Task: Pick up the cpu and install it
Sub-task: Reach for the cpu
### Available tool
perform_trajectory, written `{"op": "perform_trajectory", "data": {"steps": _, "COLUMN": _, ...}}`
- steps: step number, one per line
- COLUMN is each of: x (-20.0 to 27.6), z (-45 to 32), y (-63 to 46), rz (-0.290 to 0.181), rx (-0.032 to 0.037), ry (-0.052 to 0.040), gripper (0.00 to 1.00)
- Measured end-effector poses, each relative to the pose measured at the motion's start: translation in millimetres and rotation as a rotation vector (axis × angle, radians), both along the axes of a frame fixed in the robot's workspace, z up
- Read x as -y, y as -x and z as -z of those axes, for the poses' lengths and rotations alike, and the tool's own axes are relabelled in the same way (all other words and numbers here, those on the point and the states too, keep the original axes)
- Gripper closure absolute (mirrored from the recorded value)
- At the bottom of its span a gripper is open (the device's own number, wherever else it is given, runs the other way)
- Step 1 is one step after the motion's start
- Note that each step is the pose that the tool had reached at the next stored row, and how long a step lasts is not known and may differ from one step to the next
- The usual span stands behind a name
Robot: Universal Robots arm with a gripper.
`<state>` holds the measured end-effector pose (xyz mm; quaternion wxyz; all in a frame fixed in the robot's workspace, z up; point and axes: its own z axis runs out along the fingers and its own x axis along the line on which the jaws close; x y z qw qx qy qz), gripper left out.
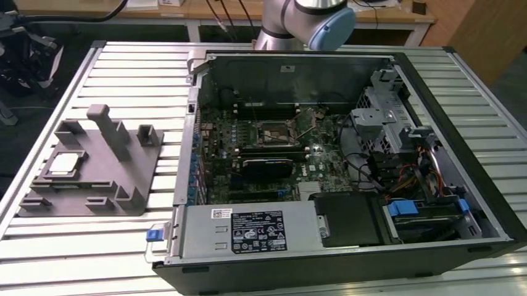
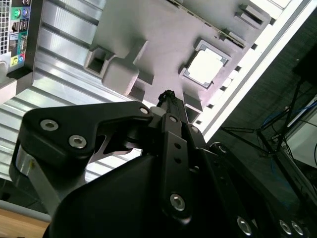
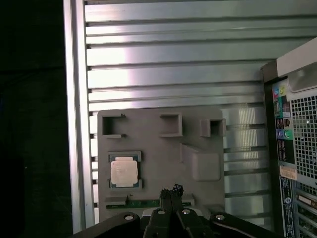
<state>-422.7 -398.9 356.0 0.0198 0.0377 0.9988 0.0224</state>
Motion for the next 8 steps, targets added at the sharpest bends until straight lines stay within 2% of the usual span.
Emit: {"op": "perform_trajectory", "data": {"steps": 8, "x": 0.0, "z": 10.3, "y": 8.1, "rz": 0.000, "rx": 0.0001, "ry": -0.0001, "gripper": 0.89}}
